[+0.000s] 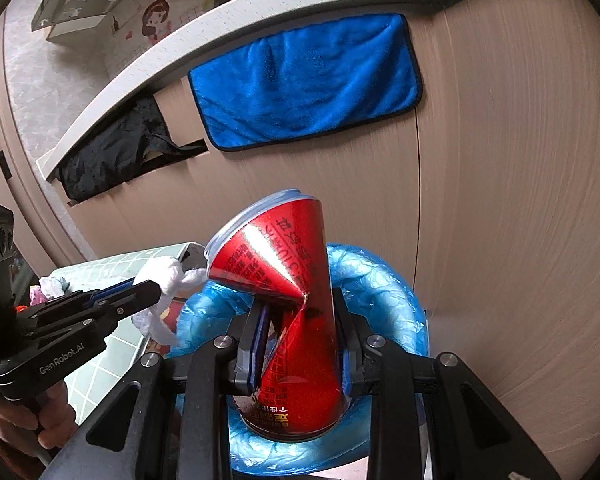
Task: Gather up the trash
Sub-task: 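Carry the white tissue and red can over the blue-lined bin with both tools, then open both tools to drop the tissue and can into the bin, then move both open tools back over the table toward the remaining trash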
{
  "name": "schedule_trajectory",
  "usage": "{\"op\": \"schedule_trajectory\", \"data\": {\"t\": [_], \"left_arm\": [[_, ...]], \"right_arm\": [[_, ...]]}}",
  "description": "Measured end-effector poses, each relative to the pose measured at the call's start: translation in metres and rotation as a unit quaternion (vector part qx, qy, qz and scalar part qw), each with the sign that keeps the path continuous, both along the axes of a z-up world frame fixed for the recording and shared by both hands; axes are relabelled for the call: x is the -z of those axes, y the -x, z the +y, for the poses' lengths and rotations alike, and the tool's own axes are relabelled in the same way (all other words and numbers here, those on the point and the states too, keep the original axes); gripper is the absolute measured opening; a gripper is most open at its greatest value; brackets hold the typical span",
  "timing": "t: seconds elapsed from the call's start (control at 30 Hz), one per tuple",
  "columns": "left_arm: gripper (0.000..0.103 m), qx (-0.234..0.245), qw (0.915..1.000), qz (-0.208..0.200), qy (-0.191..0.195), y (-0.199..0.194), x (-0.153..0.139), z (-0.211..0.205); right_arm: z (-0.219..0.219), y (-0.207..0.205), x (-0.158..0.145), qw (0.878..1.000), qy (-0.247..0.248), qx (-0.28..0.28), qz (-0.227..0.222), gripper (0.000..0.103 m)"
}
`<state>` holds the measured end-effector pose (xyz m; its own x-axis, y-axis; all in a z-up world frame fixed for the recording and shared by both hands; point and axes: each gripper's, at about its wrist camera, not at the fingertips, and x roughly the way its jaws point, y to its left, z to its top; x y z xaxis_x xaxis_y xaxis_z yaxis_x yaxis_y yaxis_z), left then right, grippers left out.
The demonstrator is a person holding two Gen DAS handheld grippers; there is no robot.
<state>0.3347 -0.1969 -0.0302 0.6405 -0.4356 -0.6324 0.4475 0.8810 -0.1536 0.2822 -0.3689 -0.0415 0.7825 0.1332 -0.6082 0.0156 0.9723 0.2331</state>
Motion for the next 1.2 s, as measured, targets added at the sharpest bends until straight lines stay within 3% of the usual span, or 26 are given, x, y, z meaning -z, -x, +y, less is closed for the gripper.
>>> {"op": "schedule_trajectory", "data": {"t": [0.17,0.23,0.27,0.3,0.57,0.73,0.9,1.2], "left_arm": [[0.019,0.004,0.9997,0.013,0.019,-0.006,0.005,0.001],[0.037,0.015,0.9989,0.027,0.035,-0.010,0.005,0.003],[0.039,0.019,0.9984,0.034,0.042,-0.011,0.005,0.005],[0.039,0.018,0.9982,0.036,0.045,-0.011,0.004,0.008],[0.039,-0.028,0.9984,0.016,0.047,0.004,-0.019,0.047],[0.039,-0.070,0.9954,0.023,0.061,0.018,-0.028,0.099],[0.039,-0.110,0.9919,0.016,0.061,0.037,-0.031,0.160],[0.039,-0.225,0.9725,-0.003,0.059,0.072,-0.030,0.309]], "right_arm": [[-0.004,-0.004,0.006,1.000,-0.007,0.000,0.008,0.028],[-0.004,-0.006,0.007,1.000,-0.016,-0.006,0.009,0.038],[-0.003,-0.005,0.006,1.000,-0.018,-0.006,0.006,0.050],[-0.003,-0.003,0.005,1.000,-0.019,-0.006,0.000,0.054],[0.006,0.013,-0.015,1.000,0.006,0.012,-0.026,0.054],[0.022,0.022,-0.030,0.999,0.001,0.005,-0.039,0.055],[0.062,0.020,-0.047,0.998,-0.019,-0.037,-0.048,0.056],[0.196,-0.003,-0.059,0.988,0.007,-0.148,-0.049,0.060]]}}
